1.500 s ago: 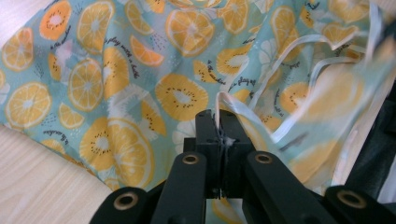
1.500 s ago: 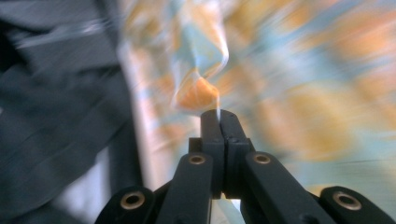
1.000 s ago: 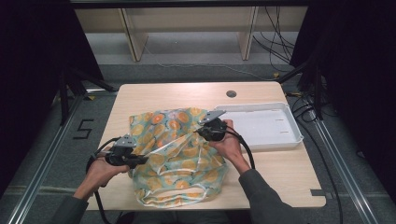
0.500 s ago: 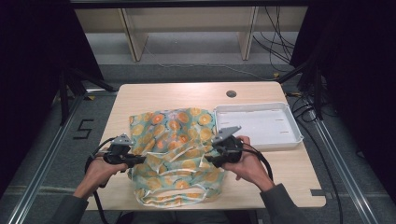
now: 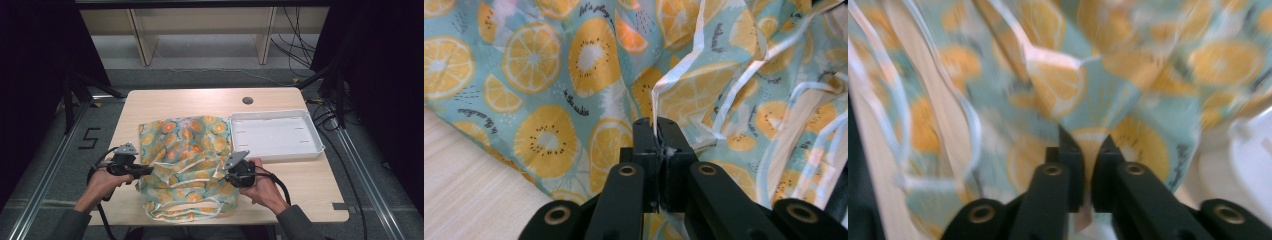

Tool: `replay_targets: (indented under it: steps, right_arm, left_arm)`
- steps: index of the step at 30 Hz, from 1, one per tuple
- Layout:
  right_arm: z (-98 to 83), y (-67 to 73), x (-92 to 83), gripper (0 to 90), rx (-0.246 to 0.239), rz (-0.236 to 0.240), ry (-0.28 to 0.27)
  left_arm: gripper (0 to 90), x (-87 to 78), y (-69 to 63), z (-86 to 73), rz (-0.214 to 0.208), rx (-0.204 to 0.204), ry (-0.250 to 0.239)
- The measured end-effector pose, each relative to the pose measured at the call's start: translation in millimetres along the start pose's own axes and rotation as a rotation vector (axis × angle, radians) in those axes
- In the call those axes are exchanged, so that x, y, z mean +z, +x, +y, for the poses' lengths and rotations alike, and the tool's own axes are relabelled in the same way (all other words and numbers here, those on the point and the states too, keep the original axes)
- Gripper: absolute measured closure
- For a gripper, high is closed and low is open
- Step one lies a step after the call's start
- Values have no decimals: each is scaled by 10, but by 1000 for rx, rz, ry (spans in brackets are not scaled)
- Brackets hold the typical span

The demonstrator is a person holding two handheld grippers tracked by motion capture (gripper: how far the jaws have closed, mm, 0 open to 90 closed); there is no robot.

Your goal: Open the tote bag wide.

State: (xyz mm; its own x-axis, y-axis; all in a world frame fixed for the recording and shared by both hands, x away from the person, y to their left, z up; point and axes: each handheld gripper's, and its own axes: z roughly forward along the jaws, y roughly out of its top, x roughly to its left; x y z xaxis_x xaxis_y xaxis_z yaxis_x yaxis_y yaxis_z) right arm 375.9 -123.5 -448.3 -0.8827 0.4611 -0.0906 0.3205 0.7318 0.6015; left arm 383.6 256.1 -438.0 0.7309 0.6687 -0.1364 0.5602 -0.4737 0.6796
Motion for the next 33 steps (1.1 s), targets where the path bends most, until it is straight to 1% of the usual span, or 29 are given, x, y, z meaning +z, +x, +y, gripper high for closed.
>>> replay_targets:
  steps: [1, 2, 3, 4, 5, 6, 7, 8, 9, 10, 11, 12, 13, 14, 15, 16, 17, 18, 20, 22, 25, 26, 27, 28, 29, 30, 31, 32, 33]
  right_arm:
    - [36, -9, -65, 900, 18, 3, -34]
    - [73, -27, -148, 900, 25, 13, -65]
    - [110, -54, -224, 900, 23, 32, -97]
    - [141, -78, -289, 900, 55, 36, -137]
    - [176, -121, -346, 900, 64, 41, -164]
    - [214, -178, -387, 900, 58, 35, -194]
    - [261, -240, -415, 900, 66, 34, -222]
    - [287, -290, -434, 900, 70, 33, -227]
    - [327, -363, -419, 900, 93, 23, -243]
    - [348, -408, -393, 900, 108, 26, -251]
    - [375, -494, -352, 900, 113, 7, -260]
    - [397, -568, -294, 900, 138, -8, -262]
    - [412, -642, -232, 900, 156, -18, -254]
    - [422, -724, -159, 900, 153, -17, -233]
    - [422, -777, -54, 900, 196, -23, -205]
    - [414, -814, 40, 896, 206, -38, -215]
    - [402, -850, 129, 891, 224, -33, -187]
    - [389, -862, 215, 881, 250, -32, -155]
    - [350, -895, 366, 841, 233, -47, -109]
    - [328, -887, 438, 774, 262, -53, -50]
    - [336, -861, 438, 711, 257, -67, -19]
    - [343, -860, 430, 638, 237, -73, -16]
    - [353, -843, 419, 587, 239, -88, -1]
    - [362, -811, 389, 551, 247, -112, -7]
    - [372, -773, 350, 517, 250, -119, -21]
    - [393, -760, 274, 488, 227, -112, -11]
    - [405, -715, 208, 475, 233, -128, -39]
    - [418, -669, 127, 474, 238, -125, -55]
    - [432, -644, 41, 474, 183, -89, -113]
  left_arm:
    - [874, -54, 11, 7, 1, 11, -16]
    - [874, -115, 16, 18, -6, -6, -25]
    - [874, -166, 24, 34, -13, -19, -58]
    - [874, -238, 60, 51, -10, -3, -56]
    - [874, -272, 61, 60, -5, -44, -100]
    - [875, -330, 95, 81, 2, -40, -118]
    - [875, -351, 115, 89, 4, -42, -131]
    - [875, -384, 149, 112, 9, -53, -126]
    - [874, -375, 169, 121, 9, -61, -147]
    - [874, -363, 204, 137, 11, -69, -148]
    - [875, -335, 235, 153, 23, -83, -142]
    - [874, -298, 284, 164, 35, -78, -123]
    - [874, -221, 314, 168, 28, -111, -135]
    - [872, -221, 314, 168, 28, -111, -135]
    - [869, -87, 416, 163, 36, -124, -92]
    - [868, -9, 460, 156, 37, -144, -69]
    - [866, 64, 503, 136, 46, -152, -49]
    - [865, 134, 534, 113, 49, -171, -34]
    - [838, 241, 587, 69, 66, -164, 3]
    - [809, 296, 599, 27, 45, -167, 22]
    - [763, 300, 573, 3, 47, -143, 53]
    - [763, 309, 559, -1, 57, -146, 29]
    - [773, 309, 547, 4, 60, -154, 22]
    - [778, 293, 547, 14, 52, -148, 42]
    - [791, 305, 533, 8, 61, -150, 25]
    - [800, 306, 532, 10, 66, -145, 25]
    - [816, 305, 535, 13, 75, -144, 24]
    - [830, 307, 537, 16, 76, -150, 18]
    - [837, 294, 533, 24, 76, -156, 34]
